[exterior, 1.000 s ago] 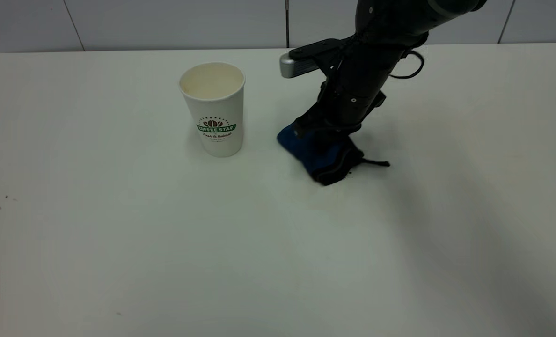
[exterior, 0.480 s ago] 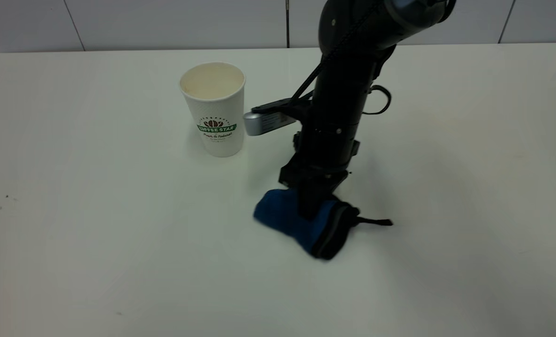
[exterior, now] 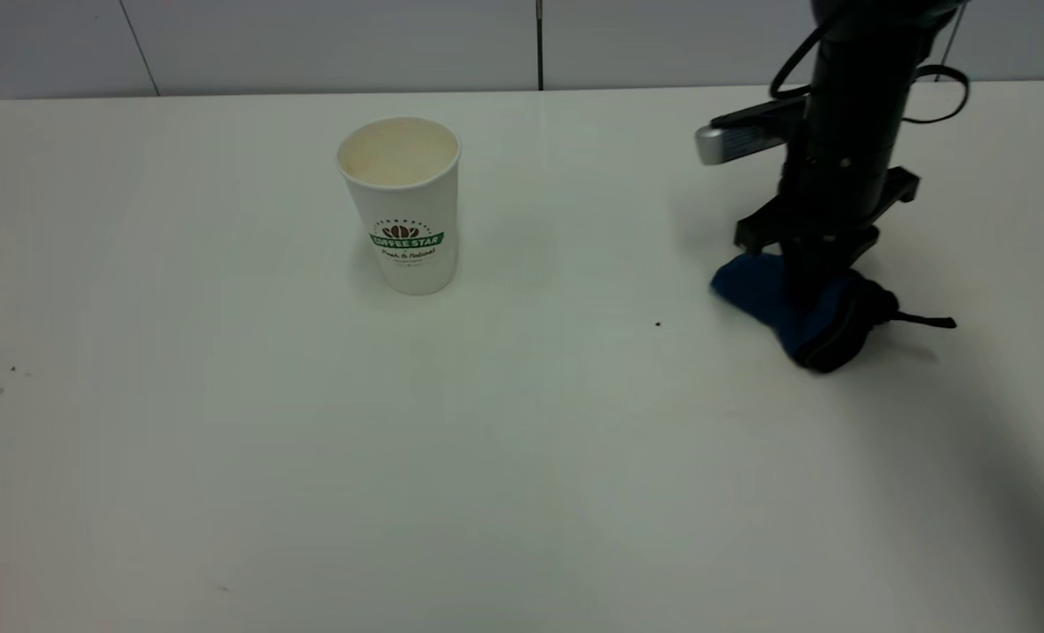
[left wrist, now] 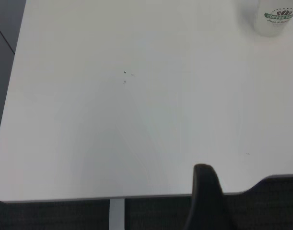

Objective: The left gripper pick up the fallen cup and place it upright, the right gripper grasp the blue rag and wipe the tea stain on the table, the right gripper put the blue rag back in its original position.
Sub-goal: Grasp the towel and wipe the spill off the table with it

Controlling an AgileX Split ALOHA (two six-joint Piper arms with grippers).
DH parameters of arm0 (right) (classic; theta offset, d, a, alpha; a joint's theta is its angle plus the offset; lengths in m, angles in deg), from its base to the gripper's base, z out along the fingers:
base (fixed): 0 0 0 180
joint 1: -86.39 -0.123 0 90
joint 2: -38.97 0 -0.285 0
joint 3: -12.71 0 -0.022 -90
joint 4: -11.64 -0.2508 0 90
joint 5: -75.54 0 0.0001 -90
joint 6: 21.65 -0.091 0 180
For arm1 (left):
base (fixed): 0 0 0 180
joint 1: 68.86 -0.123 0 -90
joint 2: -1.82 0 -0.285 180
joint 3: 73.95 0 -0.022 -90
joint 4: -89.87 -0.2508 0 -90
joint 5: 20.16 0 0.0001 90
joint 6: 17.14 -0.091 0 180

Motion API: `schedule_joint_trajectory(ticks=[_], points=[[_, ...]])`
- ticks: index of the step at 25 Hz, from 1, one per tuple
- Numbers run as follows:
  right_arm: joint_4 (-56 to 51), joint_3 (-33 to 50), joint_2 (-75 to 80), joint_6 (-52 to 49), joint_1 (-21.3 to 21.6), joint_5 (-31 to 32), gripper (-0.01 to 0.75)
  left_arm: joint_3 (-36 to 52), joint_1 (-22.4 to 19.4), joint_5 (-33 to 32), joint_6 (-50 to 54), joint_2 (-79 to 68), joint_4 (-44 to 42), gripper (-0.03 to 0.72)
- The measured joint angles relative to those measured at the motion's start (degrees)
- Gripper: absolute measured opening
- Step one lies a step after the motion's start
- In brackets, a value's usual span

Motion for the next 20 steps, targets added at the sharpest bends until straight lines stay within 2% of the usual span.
schedule_joint_trajectory(ticks=[3, 7, 11, 14, 16, 17, 20], points=[[0.73, 0.0, -0.01, -1.46, 3.59, -2.48, 0.05, 0.0, 0.0, 0.0, 0.0, 0.0, 0.0, 0.499], [0.73, 0.0, -0.01, -3.22, 6.31, -5.82, 0.063, 0.0, 0.0, 0.0, 0.0, 0.0, 0.0, 0.499], [0.73, 0.0, -0.01, -5.17, 7.4, -6.88, 0.138, 0.0, 0.0, 0.0, 0.0, 0.0, 0.0, 0.499], [1.87, 0.0, -0.16, -5.38, 7.52, -7.02, 0.29, 0.0, 0.0, 0.0, 0.0, 0.0, 0.0, 0.499], [2.22, 0.13, -0.85, -5.63, 7.84, -6.74, 0.428, 0.0, 0.0, 0.0, 0.0, 0.0, 0.0, 0.499], [2.28, 0.45, -1.64, -6.0, 7.85, -6.19, 0.496, 0.0, 0.0, 0.0, 0.0, 0.0, 0.0, 0.499], [2.37, 0.68, -6.4, -7.1, 7.67, -2.85, 0.639, 0.0, 0.0, 0.0, 0.0, 0.0, 0.0, 0.499]])
